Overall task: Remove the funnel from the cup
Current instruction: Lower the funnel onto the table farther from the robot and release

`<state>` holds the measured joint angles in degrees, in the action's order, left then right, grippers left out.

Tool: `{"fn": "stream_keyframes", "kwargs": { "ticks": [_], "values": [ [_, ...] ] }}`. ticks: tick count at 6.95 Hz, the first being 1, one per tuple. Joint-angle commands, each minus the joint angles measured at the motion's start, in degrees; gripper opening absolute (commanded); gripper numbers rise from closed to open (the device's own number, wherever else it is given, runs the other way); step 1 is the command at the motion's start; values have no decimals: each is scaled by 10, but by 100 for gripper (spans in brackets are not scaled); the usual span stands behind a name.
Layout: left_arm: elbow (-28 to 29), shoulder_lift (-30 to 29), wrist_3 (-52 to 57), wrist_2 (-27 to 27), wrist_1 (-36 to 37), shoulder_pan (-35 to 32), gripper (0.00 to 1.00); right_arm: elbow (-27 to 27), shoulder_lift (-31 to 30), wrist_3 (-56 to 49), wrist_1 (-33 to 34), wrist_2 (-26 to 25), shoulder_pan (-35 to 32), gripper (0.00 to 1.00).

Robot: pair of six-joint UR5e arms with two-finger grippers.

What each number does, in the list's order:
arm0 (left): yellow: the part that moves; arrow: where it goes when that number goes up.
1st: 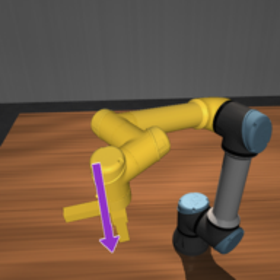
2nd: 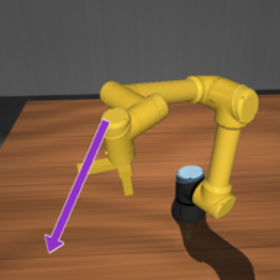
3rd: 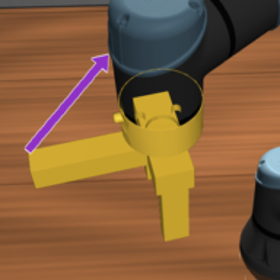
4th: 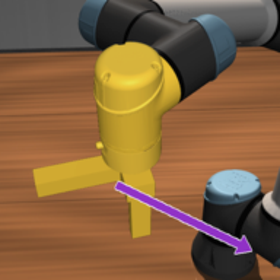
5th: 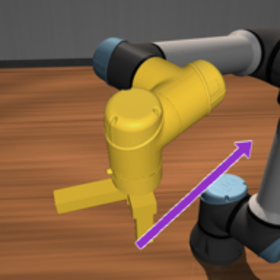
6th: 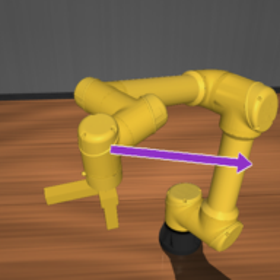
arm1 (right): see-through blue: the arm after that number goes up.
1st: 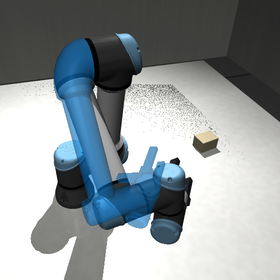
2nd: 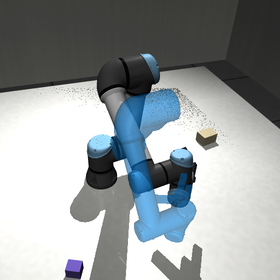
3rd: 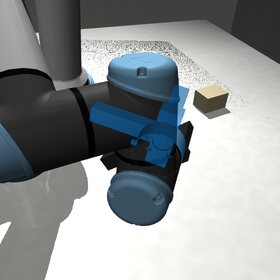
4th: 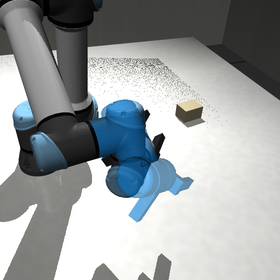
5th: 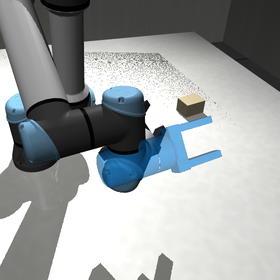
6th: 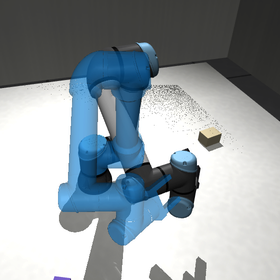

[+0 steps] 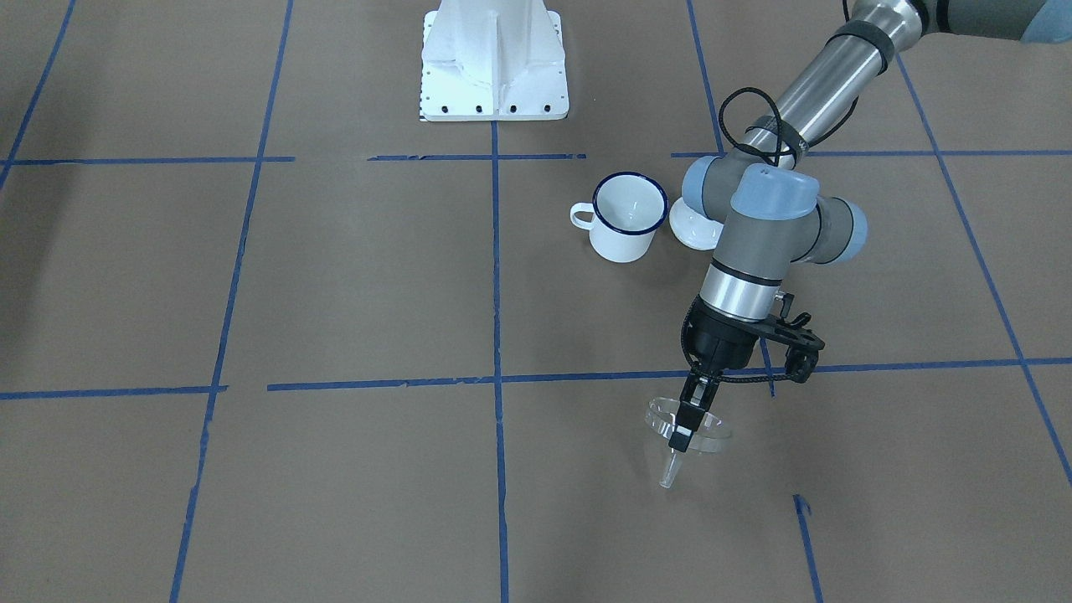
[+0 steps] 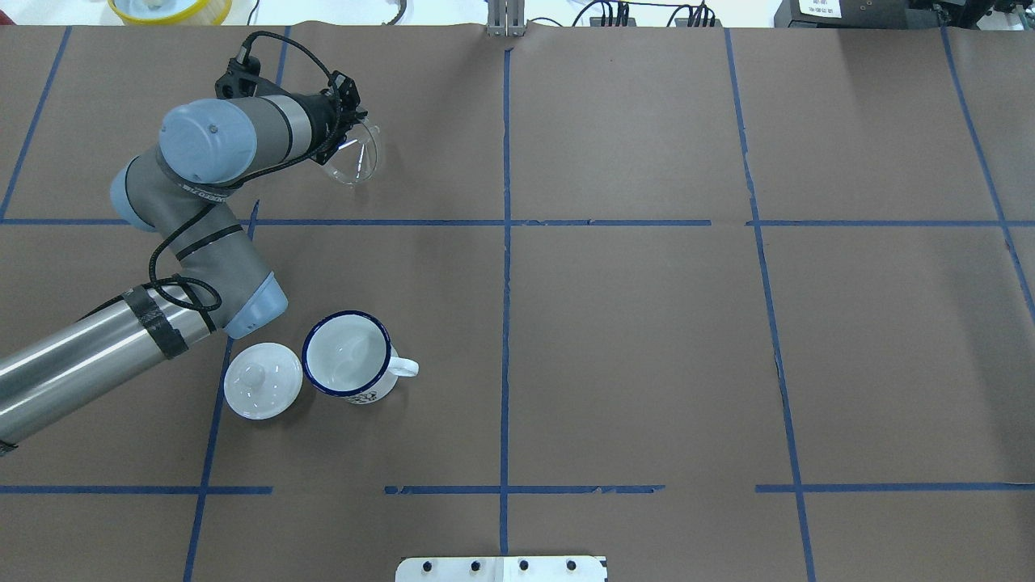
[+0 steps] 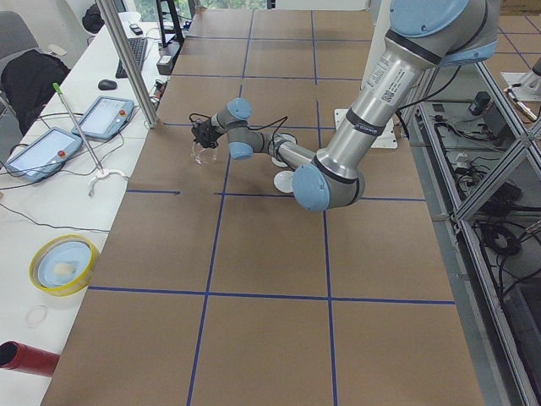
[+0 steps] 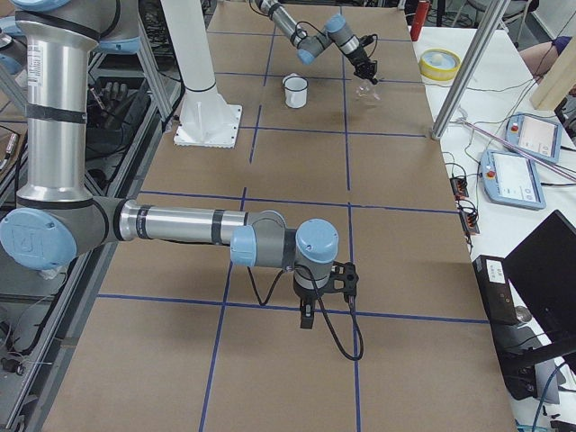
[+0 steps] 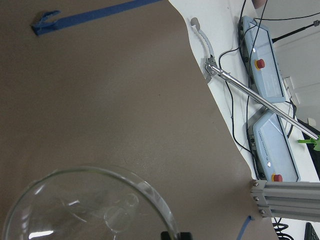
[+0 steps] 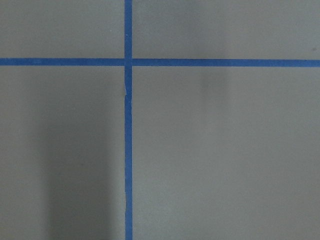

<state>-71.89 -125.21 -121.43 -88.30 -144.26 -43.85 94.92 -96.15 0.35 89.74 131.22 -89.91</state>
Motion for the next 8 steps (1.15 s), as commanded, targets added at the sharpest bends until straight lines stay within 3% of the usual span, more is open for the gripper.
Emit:
{"fn": "stream_keyframes", "kwargs": {
  "ticks": [1, 3, 4, 5, 6, 8],
  "values": [
    [-2, 11, -2, 0, -16, 3, 1, 0, 0, 0, 0, 0, 0, 100],
    [-4, 17, -13, 0, -19, 3, 16, 0, 0, 0, 0, 0, 0, 100],
    [-5, 17, -17, -1, -19, 3, 60, 0, 0, 0, 0, 0, 0, 100],
    [-5, 18, -17, -1, -19, 3, 70, 0, 0, 0, 0, 0, 0, 100],
    [-6, 18, -17, -1, -18, 3, 72, 0, 0, 0, 0, 0, 0, 100],
    [-26, 28, -7, -5, -15, 3, 87, 0, 0, 0, 0, 0, 0, 100]
  ]
}}
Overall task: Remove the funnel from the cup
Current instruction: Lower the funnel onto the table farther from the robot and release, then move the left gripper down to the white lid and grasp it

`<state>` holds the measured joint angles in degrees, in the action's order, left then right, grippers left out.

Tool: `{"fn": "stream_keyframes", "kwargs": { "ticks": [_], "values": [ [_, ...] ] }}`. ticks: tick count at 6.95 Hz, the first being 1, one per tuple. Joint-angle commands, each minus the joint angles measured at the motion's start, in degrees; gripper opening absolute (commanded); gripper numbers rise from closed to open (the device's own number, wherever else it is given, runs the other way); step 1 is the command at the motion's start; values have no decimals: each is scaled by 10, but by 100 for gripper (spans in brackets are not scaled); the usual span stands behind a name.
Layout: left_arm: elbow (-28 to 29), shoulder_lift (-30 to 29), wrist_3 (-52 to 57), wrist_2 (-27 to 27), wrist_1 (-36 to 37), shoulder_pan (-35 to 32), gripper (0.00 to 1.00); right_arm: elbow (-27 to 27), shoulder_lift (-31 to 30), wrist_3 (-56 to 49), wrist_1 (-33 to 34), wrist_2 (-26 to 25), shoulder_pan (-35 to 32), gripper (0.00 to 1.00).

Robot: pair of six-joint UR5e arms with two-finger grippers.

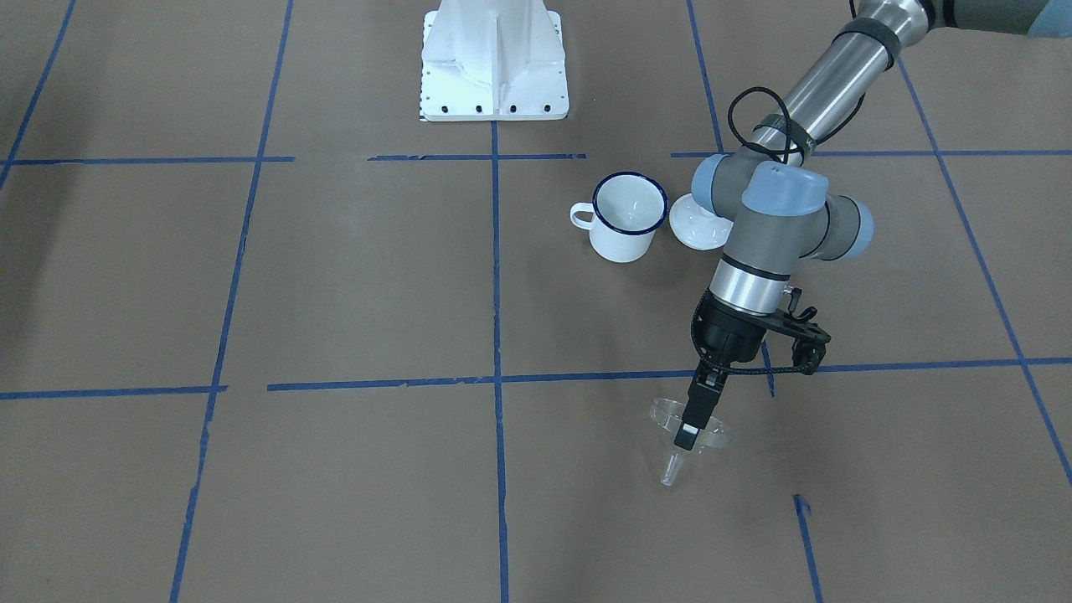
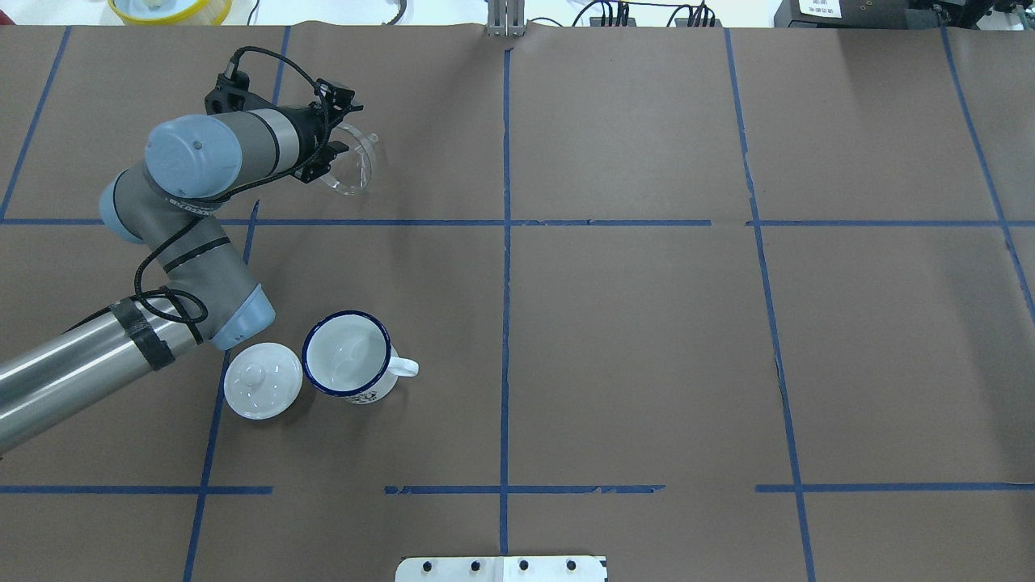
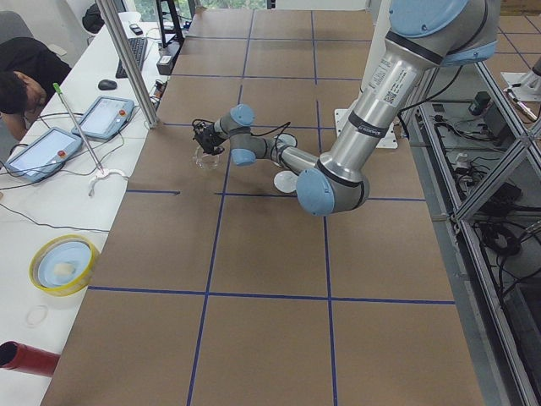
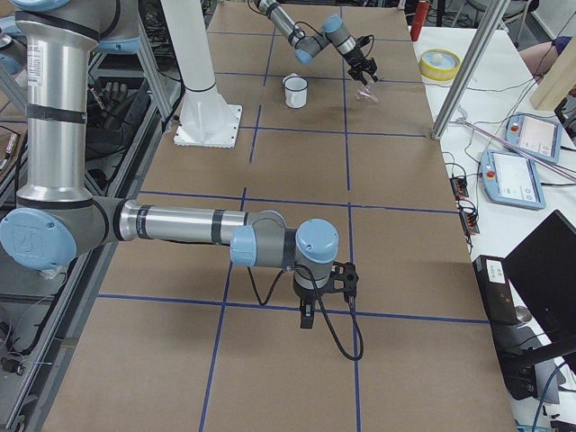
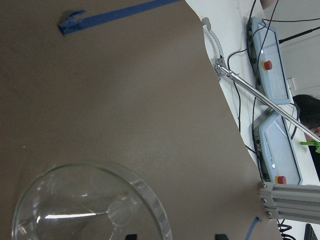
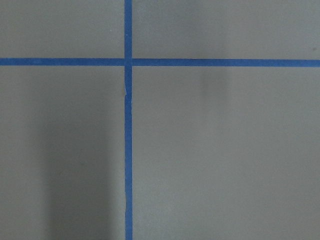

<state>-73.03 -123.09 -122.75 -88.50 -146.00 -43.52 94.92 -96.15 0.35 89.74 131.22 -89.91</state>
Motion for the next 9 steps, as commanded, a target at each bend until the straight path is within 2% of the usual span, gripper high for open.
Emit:
{"fn": "stream_keyframes", "kwargs": {
  "ticks": [1, 2, 3, 5, 6, 8, 9],
  "values": [
    [-57, 38, 8, -4, 11, -1, 89, 0, 0, 0, 0, 0, 0, 100],
    [-94, 79, 39, -38, 39, -1, 88, 0, 0, 0, 0, 0, 0, 100],
    [-143, 92, 112, -63, 108, -3, 88, -1, 0, 0, 0, 0, 0, 100],
    [-269, 141, 210, -138, 303, -4, 87, 0, 0, 0, 0, 0, 0, 100],
    [-333, 178, 223, -145, 368, -3, 87, 0, 0, 0, 0, 0, 0, 100],
    [-374, 181, 227, -198, 493, 32, 87, 0, 0, 0, 0, 0, 0, 100],
    [-382, 192, 220, -200, 493, 60, 87, 0, 0, 0, 0, 0, 0, 100]
  ]
}}
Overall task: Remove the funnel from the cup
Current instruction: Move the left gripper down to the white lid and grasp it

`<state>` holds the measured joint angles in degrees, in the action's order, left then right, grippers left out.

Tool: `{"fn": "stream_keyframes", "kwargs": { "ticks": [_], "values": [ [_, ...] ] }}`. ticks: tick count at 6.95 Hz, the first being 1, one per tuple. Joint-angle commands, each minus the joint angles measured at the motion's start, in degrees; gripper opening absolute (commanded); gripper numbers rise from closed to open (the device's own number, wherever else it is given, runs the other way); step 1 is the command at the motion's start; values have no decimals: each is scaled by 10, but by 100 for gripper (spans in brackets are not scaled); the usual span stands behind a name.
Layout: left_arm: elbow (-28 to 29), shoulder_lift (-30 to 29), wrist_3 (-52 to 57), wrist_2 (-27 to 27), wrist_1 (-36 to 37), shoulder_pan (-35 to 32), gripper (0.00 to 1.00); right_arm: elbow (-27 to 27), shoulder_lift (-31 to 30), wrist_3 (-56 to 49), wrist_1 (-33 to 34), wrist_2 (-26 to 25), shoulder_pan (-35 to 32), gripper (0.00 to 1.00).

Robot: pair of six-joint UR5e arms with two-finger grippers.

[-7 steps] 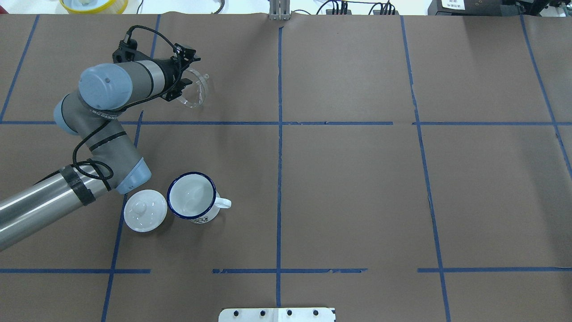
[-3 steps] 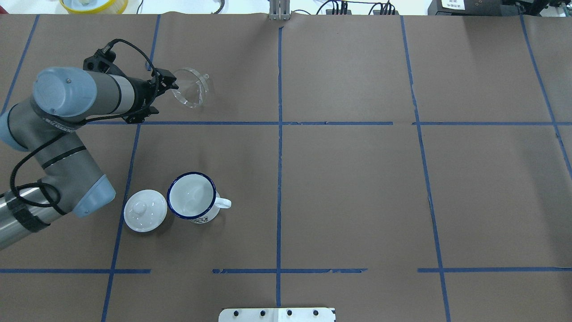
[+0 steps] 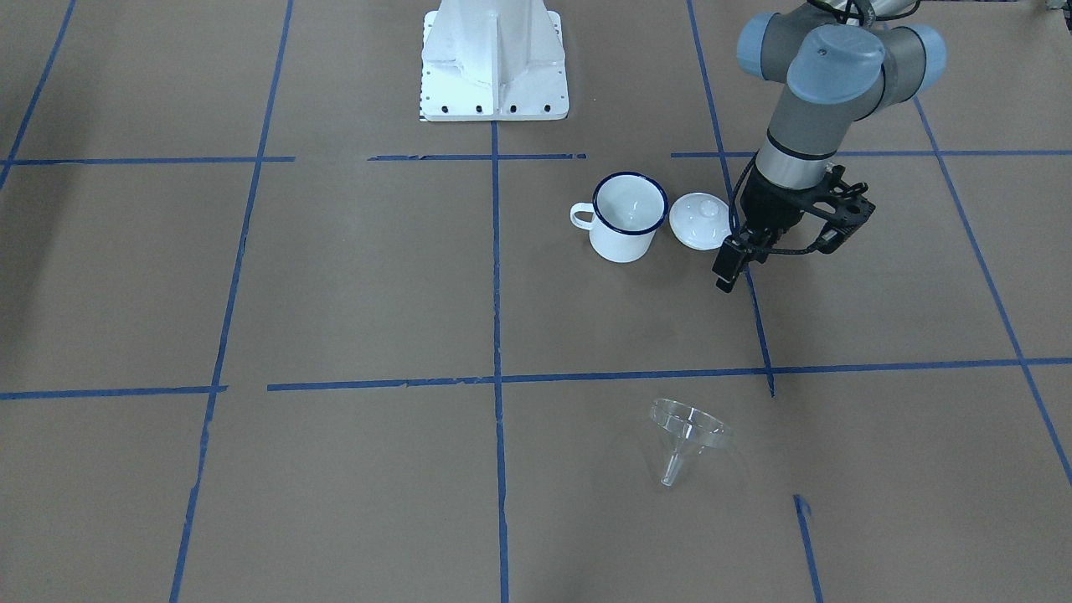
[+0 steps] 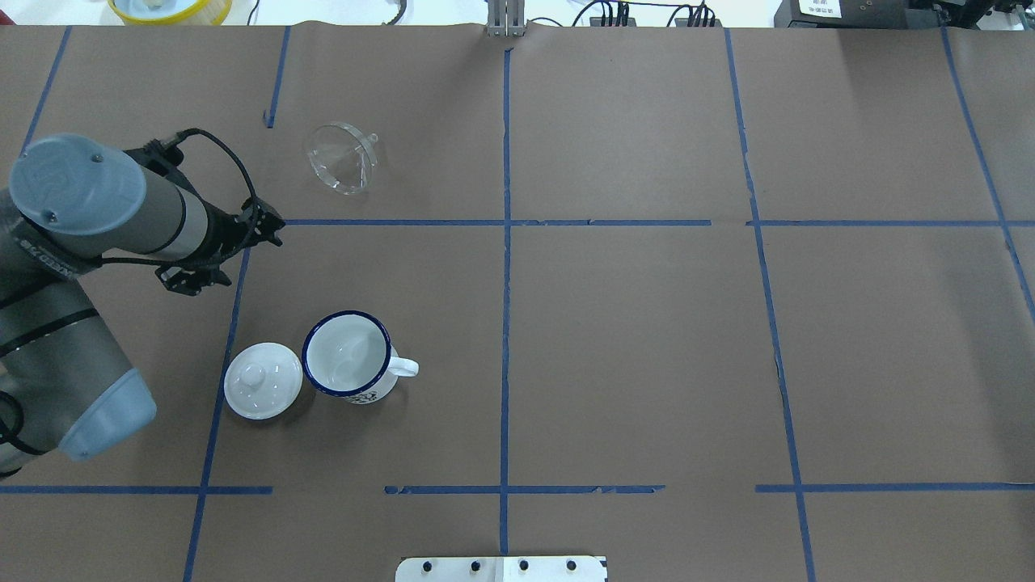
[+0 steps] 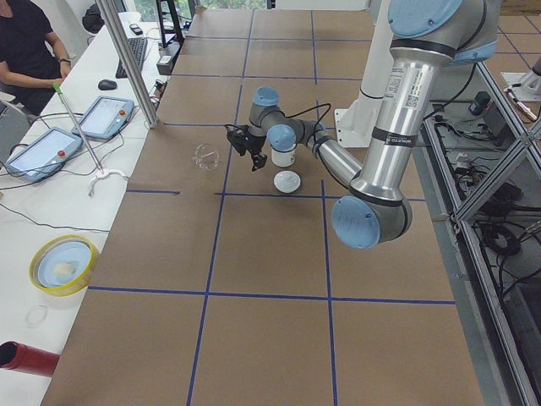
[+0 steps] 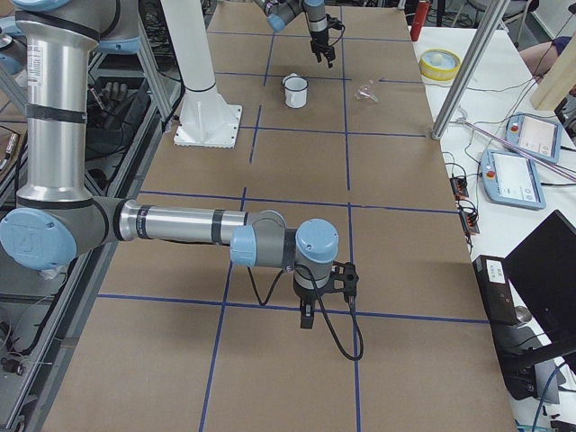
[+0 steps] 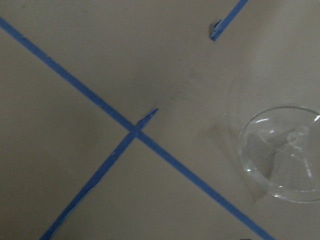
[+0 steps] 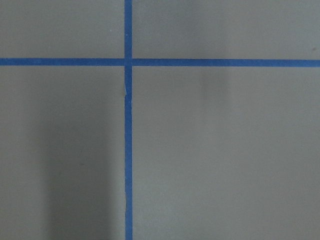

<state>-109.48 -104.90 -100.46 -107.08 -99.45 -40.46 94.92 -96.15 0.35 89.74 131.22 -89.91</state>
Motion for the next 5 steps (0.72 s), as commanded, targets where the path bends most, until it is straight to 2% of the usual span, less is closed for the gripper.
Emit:
{"fn": "stream_keyframes", "kwargs": {
  "ticks": [1, 4, 5],
  "values": [
    [-23, 13, 5, -13, 26, 68, 87, 0, 0, 0, 0, 0, 0, 100],
    [-43, 26, 54, -8, 29, 89, 86, 0, 0, 0, 0, 0, 0, 100],
    [-66, 65, 61, -7, 28, 93, 86, 0, 0, 0, 0, 0, 0, 100]
  ]
}}
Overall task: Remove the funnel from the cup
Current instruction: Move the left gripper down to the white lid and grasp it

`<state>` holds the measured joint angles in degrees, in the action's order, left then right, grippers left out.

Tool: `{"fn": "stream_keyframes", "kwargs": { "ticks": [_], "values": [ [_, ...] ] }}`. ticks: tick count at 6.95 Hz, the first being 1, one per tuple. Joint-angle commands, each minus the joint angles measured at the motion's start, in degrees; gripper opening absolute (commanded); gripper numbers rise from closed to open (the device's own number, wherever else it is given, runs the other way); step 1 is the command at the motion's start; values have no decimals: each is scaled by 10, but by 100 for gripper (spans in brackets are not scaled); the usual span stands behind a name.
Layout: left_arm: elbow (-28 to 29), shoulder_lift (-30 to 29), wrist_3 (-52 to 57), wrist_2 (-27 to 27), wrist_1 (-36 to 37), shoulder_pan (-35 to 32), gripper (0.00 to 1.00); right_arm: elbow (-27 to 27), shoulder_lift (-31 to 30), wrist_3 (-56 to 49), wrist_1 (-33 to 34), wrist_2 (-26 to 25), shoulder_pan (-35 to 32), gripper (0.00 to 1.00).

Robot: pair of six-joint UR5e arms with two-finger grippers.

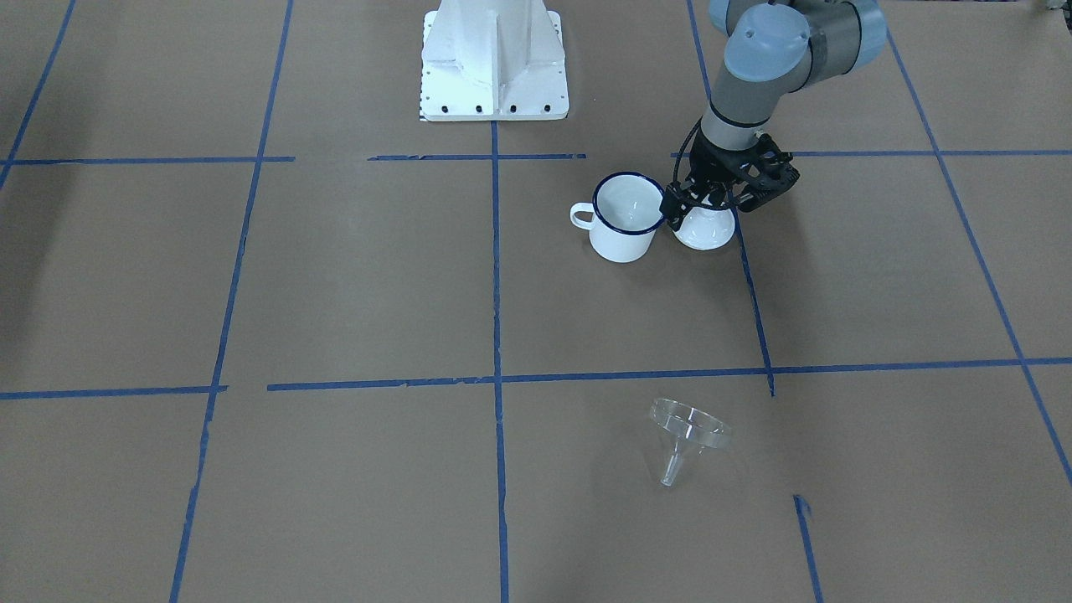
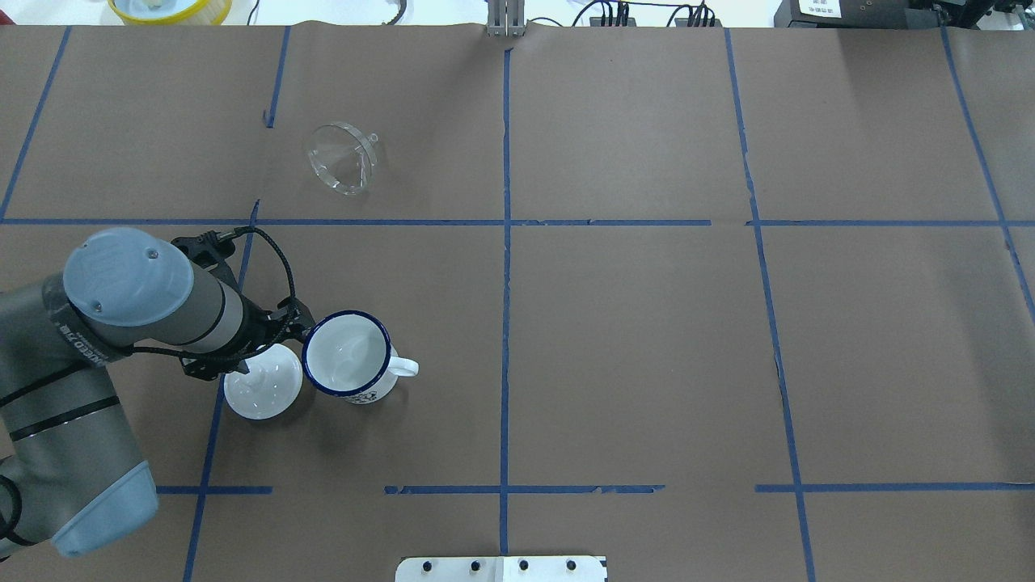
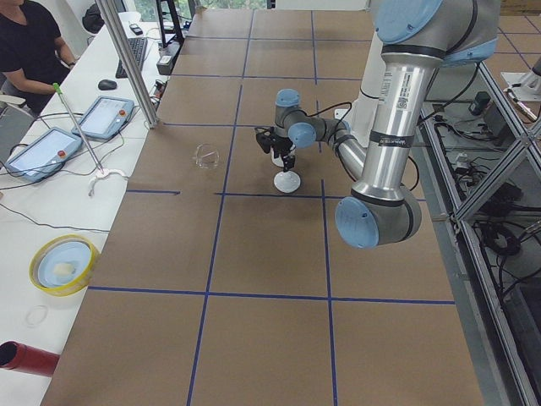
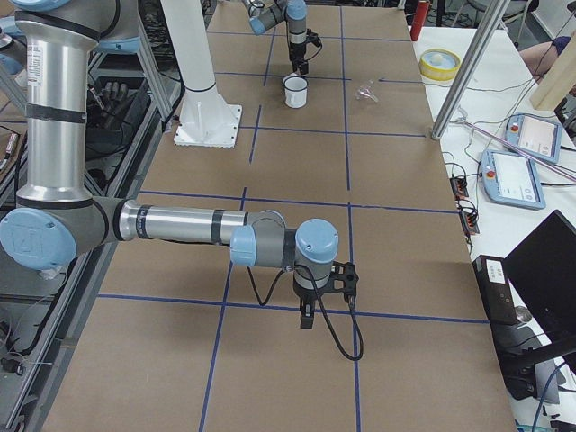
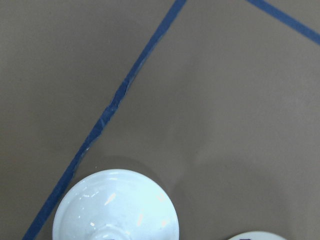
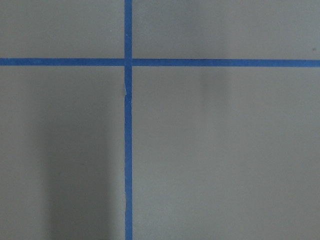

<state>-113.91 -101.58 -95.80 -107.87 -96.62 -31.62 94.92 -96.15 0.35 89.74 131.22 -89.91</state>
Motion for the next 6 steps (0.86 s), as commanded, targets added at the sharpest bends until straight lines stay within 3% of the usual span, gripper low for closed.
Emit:
{"fn": "stream_keyframes", "kwargs": {
  "ticks": [1, 6],
  "values": [
    [-34, 57, 23, 2, -4, 7, 87, 0, 0, 0, 0, 0, 0, 100],
    [21, 43, 4, 1, -68, 13, 88, 0, 0, 0, 0, 0, 0, 100]
  ]
}}
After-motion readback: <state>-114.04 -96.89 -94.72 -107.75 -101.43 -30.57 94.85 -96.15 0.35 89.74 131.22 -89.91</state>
